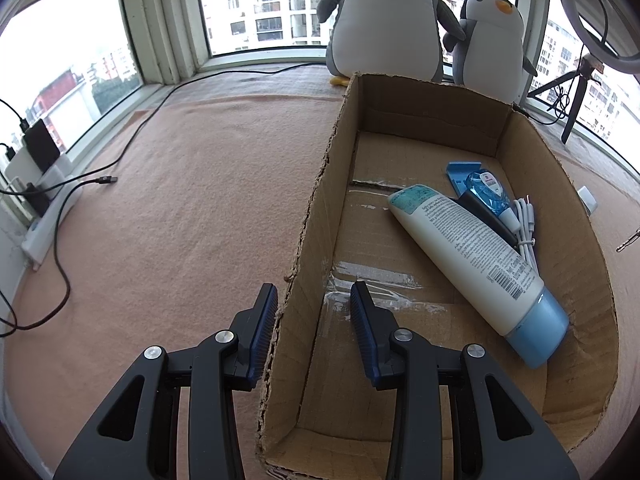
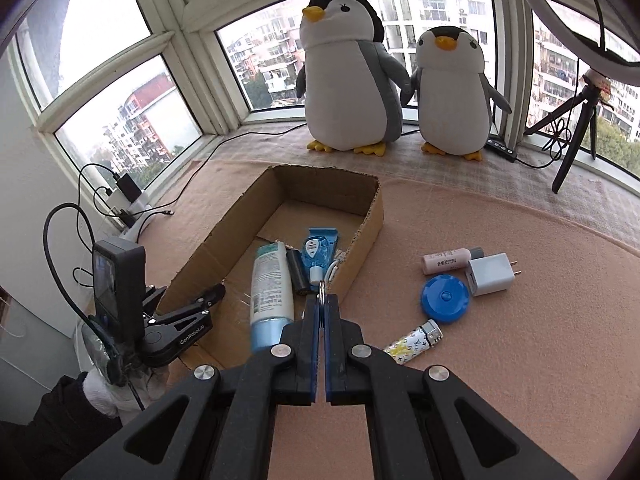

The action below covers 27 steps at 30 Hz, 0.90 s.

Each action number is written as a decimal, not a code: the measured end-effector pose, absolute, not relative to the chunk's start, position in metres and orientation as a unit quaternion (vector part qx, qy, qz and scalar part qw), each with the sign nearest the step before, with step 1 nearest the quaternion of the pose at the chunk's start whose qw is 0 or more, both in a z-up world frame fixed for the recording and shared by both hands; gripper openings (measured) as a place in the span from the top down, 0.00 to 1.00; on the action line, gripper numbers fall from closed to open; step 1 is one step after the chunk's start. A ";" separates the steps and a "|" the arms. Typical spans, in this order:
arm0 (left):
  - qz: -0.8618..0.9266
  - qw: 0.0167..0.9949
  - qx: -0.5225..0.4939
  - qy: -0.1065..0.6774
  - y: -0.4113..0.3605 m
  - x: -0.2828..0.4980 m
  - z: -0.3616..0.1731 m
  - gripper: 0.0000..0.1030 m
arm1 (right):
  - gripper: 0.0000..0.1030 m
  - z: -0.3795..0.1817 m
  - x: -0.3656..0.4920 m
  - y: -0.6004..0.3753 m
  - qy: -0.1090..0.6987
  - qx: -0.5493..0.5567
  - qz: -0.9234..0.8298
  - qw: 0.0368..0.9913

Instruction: Organize rigid objects

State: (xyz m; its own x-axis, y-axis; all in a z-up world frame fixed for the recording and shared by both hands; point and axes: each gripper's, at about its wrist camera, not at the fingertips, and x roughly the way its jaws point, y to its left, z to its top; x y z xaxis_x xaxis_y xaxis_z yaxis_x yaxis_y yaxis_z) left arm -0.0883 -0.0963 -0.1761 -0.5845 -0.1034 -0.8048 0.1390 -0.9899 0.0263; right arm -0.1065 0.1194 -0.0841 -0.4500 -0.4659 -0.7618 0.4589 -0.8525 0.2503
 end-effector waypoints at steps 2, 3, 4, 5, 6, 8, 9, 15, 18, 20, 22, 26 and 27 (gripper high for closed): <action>-0.890 0.068 0.450 0.019 -0.097 -0.088 -0.176 0.66 | 0.98 -0.085 -0.100 0.105 0.002 0.450 -0.845 0.289; -0.890 0.068 0.450 0.018 -0.097 -0.088 -0.176 0.66 | 0.98 -0.086 -0.097 0.098 0.005 0.451 -0.842 0.297; -0.891 0.068 0.449 0.018 -0.097 -0.088 -0.176 0.66 | 0.98 -0.087 -0.093 0.092 0.008 0.453 -0.838 0.304; -0.891 0.068 0.449 0.018 -0.097 -0.088 -0.176 0.66 | 0.98 -0.089 -0.091 0.086 0.010 0.455 -0.835 0.310; -0.890 0.068 0.450 0.018 -0.097 -0.088 -0.176 0.66 | 0.98 -0.090 -0.088 0.080 0.013 0.457 -0.832 0.316; -0.891 0.069 0.449 0.018 -0.097 -0.088 -0.176 0.66 | 0.98 -0.094 -0.083 0.071 0.015 0.461 -0.826 0.325; -0.891 0.069 0.449 0.018 -0.097 -0.088 -0.176 0.66 | 0.98 -0.096 -0.080 0.067 0.015 0.463 -0.823 0.330; -0.891 0.070 0.448 0.017 -0.097 -0.089 -0.176 0.66 | 0.98 -0.108 -0.074 0.053 0.024 0.472 -0.813 0.339; -0.891 0.070 0.448 0.016 -0.097 -0.089 -0.176 0.66 | 0.98 -0.114 -0.074 0.051 0.027 0.477 -0.810 0.340; -0.891 0.070 0.448 0.017 -0.097 -0.089 -0.176 0.66 | 0.98 -0.116 -0.073 0.050 0.032 0.480 -0.808 0.341; -0.891 0.070 0.448 0.016 -0.097 -0.089 -0.176 0.66 | 0.98 -0.119 -0.072 0.048 0.038 0.484 -0.804 0.344; -0.891 0.070 0.448 0.017 -0.097 -0.089 -0.176 0.66 | 0.96 -0.121 -0.069 0.047 0.048 0.487 -0.802 0.344; -0.891 0.070 0.448 0.017 -0.097 -0.089 -0.176 0.66 | 0.88 -0.121 -0.069 0.047 0.048 0.487 -0.802 0.342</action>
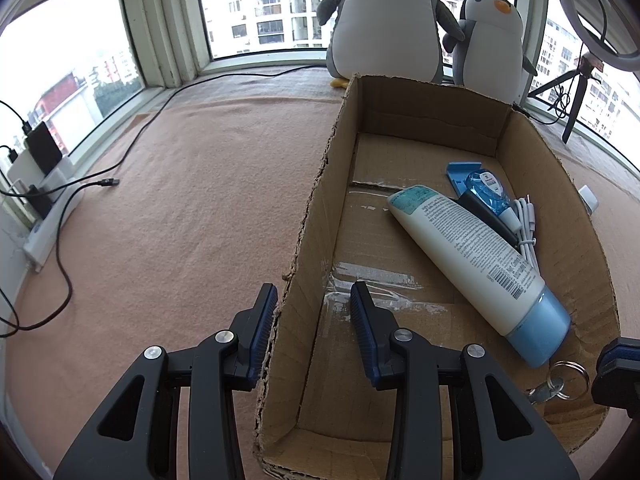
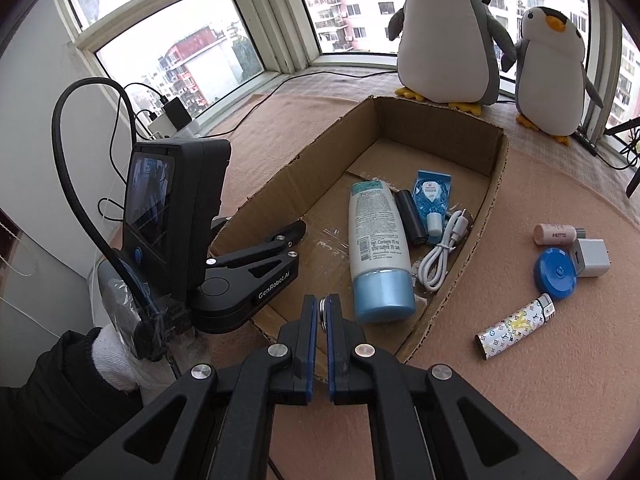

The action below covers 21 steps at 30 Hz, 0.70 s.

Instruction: Organize rigid objects

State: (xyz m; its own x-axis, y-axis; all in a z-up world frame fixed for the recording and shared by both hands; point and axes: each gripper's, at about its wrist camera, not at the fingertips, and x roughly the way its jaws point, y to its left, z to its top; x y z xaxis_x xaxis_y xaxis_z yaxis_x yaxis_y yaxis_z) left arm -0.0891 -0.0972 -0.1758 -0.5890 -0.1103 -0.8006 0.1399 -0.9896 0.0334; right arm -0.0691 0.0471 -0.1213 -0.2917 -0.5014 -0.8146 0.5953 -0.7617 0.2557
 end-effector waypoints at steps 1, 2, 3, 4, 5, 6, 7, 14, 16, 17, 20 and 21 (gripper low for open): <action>-0.891 0.070 0.448 0.017 -0.097 -0.089 -0.176 0.66 | 0.72 -0.121 -0.069 0.048 0.048 0.486 -0.804 0.339; -0.891 0.070 0.448 0.017 -0.097 -0.089 -0.176 0.66 | 0.62 -0.120 -0.069 0.048 0.048 0.483 -0.808 0.334; -0.891 0.070 0.448 0.017 -0.097 -0.089 -0.176 0.66 | 0.48 -0.119 -0.069 0.050 0.047 0.479 -0.812 0.329; -0.891 0.070 0.448 0.017 -0.097 -0.089 -0.176 0.66 | 0.45 -0.117 -0.070 0.051 0.044 0.476 -0.815 0.327; -0.891 0.070 0.448 0.017 -0.097 -0.089 -0.176 0.66 | 0.45 -0.116 -0.069 0.052 0.043 0.475 -0.815 0.329; -0.891 0.070 0.448 0.016 -0.097 -0.089 -0.176 0.66 | 0.44 -0.116 -0.070 0.052 0.044 0.476 -0.814 0.330; -0.891 0.070 0.448 0.016 -0.097 -0.089 -0.176 0.66 | 0.43 -0.116 -0.069 0.052 0.047 0.477 -0.814 0.328; -0.891 0.070 0.448 0.017 -0.098 -0.089 -0.176 0.66 | 0.43 -0.119 -0.069 0.065 0.043 0.481 -0.819 0.310; -0.891 0.070 0.448 0.017 -0.097 -0.089 -0.176 0.66 | 0.43 -0.119 -0.070 0.074 0.034 0.480 -0.822 0.304; -0.891 0.070 0.448 0.017 -0.097 -0.089 -0.176 0.66 | 0.43 -0.118 -0.071 0.079 0.031 0.480 -0.824 0.299; -0.891 0.070 0.448 0.017 -0.098 -0.089 -0.176 0.66 | 0.43 -0.119 -0.073 0.097 0.018 0.481 -0.831 0.278; -0.891 0.070 0.447 0.017 -0.098 -0.089 -0.176 0.66 | 0.43 -0.119 -0.074 0.104 0.012 0.482 -0.834 0.270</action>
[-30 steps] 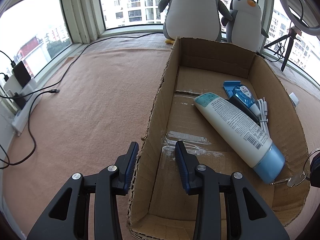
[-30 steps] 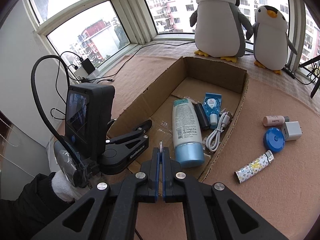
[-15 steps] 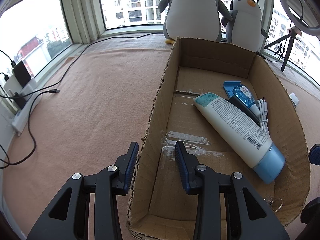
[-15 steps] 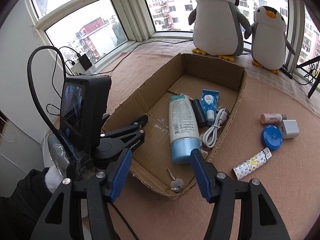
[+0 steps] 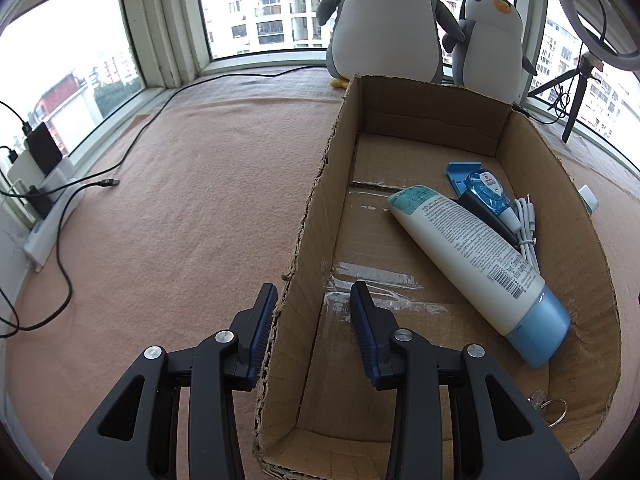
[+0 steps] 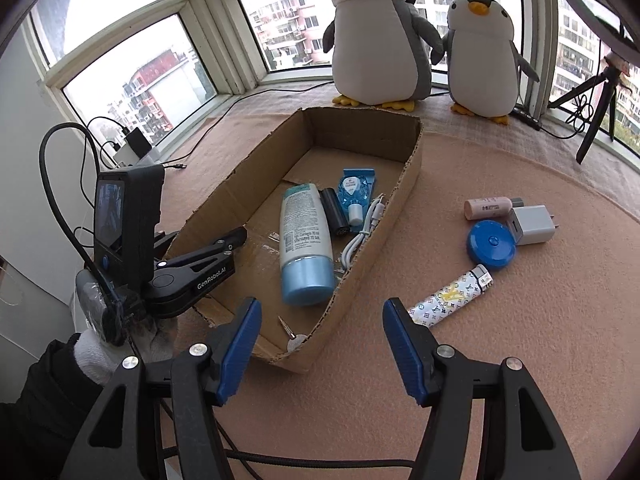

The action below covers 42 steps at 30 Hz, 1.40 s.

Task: Organize rigid objects
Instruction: 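Move the right gripper to the patterned lighter, then grasp the patterned lighter with the right gripper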

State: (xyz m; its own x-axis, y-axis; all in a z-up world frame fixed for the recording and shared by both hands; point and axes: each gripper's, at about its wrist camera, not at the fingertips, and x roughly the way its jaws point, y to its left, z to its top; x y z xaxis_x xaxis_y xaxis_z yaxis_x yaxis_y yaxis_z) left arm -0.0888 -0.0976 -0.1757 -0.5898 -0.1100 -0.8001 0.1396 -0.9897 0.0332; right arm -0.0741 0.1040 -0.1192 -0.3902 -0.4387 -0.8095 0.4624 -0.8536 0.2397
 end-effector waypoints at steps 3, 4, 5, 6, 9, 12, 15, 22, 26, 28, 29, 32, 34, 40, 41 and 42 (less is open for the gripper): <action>-0.891 0.070 0.447 0.016 -0.098 -0.089 -0.176 0.66 | 0.43 -0.122 -0.079 0.124 -0.005 0.485 -0.839 0.246; -0.891 0.071 0.447 0.015 -0.098 -0.089 -0.176 0.66 | 0.43 -0.123 -0.080 0.130 -0.010 0.485 -0.842 0.237; -0.891 0.070 0.447 0.015 -0.098 -0.089 -0.176 0.66 | 0.43 -0.124 -0.082 0.136 -0.013 0.485 -0.844 0.229; -0.891 0.070 0.448 0.015 -0.098 -0.089 -0.175 0.66 | 0.43 -0.125 -0.083 0.141 -0.015 0.487 -0.846 0.219; -0.891 0.071 0.448 0.013 -0.098 -0.089 -0.175 0.66 | 0.43 -0.131 -0.089 0.154 -0.029 0.495 -0.846 0.197; -0.891 0.071 0.448 0.013 -0.098 -0.089 -0.175 0.66 | 0.43 -0.139 -0.095 0.159 -0.033 0.501 -0.847 0.174; -0.891 0.070 0.447 0.013 -0.098 -0.089 -0.175 0.66 | 0.43 -0.148 -0.103 0.158 -0.039 0.510 -0.845 0.155; -0.892 0.069 0.447 0.019 -0.098 -0.089 -0.176 0.66 | 0.43 -0.167 -0.128 0.143 -0.016 0.522 -0.847 0.099; -0.892 0.068 0.446 0.022 -0.098 -0.090 -0.176 0.66 | 0.43 -0.176 -0.138 0.134 0.009 0.529 -0.845 0.082; -0.892 0.067 0.446 0.024 -0.098 -0.090 -0.176 0.66 | 0.43 -0.180 -0.140 0.131 0.020 0.533 -0.843 0.077; -0.892 0.067 0.445 0.024 -0.098 -0.089 -0.177 0.66 | 0.43 -0.182 -0.141 0.131 0.024 0.534 -0.842 0.076; -0.893 0.066 0.445 0.026 -0.099 -0.089 -0.177 0.66 | 0.43 -0.188 -0.142 0.132 0.037 0.540 -0.838 0.075; -0.893 0.066 0.445 0.026 -0.099 -0.089 -0.177 0.66 | 0.43 -0.190 -0.141 0.136 0.036 0.543 -0.835 0.078; -0.893 0.066 0.445 0.026 -0.099 -0.089 -0.177 0.66 | 0.66 -0.190 -0.136 0.155 0.045 0.541 -0.835 0.097; -0.893 0.067 0.445 0.026 -0.099 -0.089 -0.177 0.66 | 0.69 -0.189 -0.136 0.159 0.045 0.541 -0.834 0.099; -0.893 0.067 0.445 0.026 -0.099 -0.089 -0.177 0.66 | 0.74 -0.189 -0.136 0.162 0.045 0.542 -0.833 0.102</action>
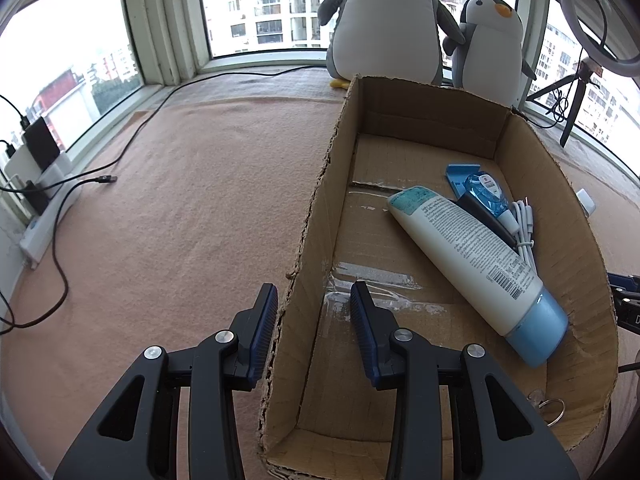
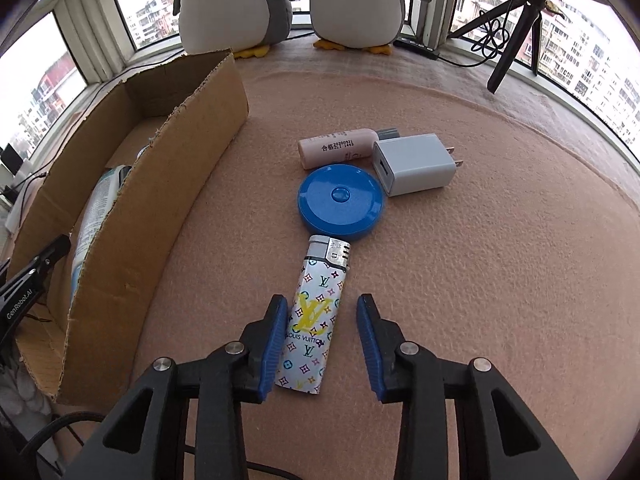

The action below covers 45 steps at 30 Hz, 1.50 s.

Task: Organize rigid objects
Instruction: 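Grasp the patterned lighter with the right gripper, then carry the lighter into the box and open the right gripper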

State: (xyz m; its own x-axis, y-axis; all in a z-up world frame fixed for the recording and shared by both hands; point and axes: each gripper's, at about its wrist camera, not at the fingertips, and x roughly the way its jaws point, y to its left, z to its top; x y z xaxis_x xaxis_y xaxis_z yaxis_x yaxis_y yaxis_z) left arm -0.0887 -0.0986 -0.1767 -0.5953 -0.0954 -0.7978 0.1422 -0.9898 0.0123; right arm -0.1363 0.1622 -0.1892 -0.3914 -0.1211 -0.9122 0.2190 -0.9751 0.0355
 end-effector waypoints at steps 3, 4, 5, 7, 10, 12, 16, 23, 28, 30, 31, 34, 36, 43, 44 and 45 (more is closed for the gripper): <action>-0.893 0.066 0.445 0.028 -0.099 -0.088 -0.177 0.66 | 0.80 -0.189 -0.136 0.168 0.053 0.544 -0.830 0.112; -0.893 0.065 0.444 0.028 -0.099 -0.088 -0.177 0.65 | 0.80 -0.189 -0.136 0.169 0.055 0.544 -0.829 0.115; -0.893 0.065 0.444 0.029 -0.099 -0.088 -0.177 0.66 | 0.80 -0.189 -0.136 0.170 0.057 0.544 -0.829 0.117; -0.893 0.065 0.444 0.028 -0.100 -0.088 -0.177 0.66 | 0.80 -0.189 -0.135 0.170 0.058 0.545 -0.827 0.121; -0.893 0.065 0.445 0.028 -0.100 -0.088 -0.177 0.65 | 0.80 -0.189 -0.132 0.172 0.052 0.546 -0.827 0.127; -0.893 0.066 0.444 0.028 -0.099 -0.088 -0.177 0.65 | 0.80 -0.188 -0.129 0.173 0.042 0.545 -0.827 0.132; -0.893 0.067 0.444 0.026 -0.100 -0.088 -0.177 0.65 | 0.80 -0.183 -0.123 0.175 0.026 0.541 -0.829 0.138; -0.893 0.067 0.444 0.024 -0.100 -0.088 -0.177 0.66 | 0.80 -0.158 -0.120 0.169 0.014 0.519 -0.841 0.154; -0.893 0.067 0.444 0.024 -0.100 -0.088 -0.177 0.66 | 0.80 -0.133 -0.125 0.154 0.010 0.495 -0.852 0.173; -0.893 0.067 0.444 0.024 -0.100 -0.088 -0.177 0.66 | 0.80 -0.124 -0.129 0.145 0.011 0.485 -0.855 0.182; -0.893 0.067 0.444 0.024 -0.100 -0.088 -0.177 0.66 | 0.80 -0.120 -0.132 0.141 0.012 0.481 -0.857 0.185; -0.893 0.067 0.444 0.024 -0.099 -0.088 -0.177 0.65 | 0.80 -0.111 -0.141 0.127 0.009 0.468 -0.862 0.195; -0.893 0.068 0.444 0.023 -0.099 -0.088 -0.177 0.66 | 0.80 -0.106 -0.148 0.117 0.009 0.461 -0.865 0.200; -0.893 0.067 0.444 0.024 -0.099 -0.088 -0.177 0.66 | 0.80 -0.106 -0.174 0.081 0.017 0.454 -0.865 0.214; -0.893 0.067 0.444 0.024 -0.099 -0.088 -0.177 0.66 | 0.80 -0.108 -0.177 0.077 0.020 0.455 -0.864 0.214; -0.893 0.067 0.444 0.024 -0.099 -0.088 -0.177 0.66 | 0.80 -0.110 -0.180 0.073 0.025 0.455 -0.864 0.214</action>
State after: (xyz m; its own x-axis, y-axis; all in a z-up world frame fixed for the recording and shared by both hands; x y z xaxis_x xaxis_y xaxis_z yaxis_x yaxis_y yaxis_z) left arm -0.0881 -0.0994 -0.1766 -0.5962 -0.0986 -0.7968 0.1419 -0.9897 0.0163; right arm -0.1805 0.0727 -0.1101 -0.4948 -0.3472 -0.7966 0.3921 -0.9073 0.1519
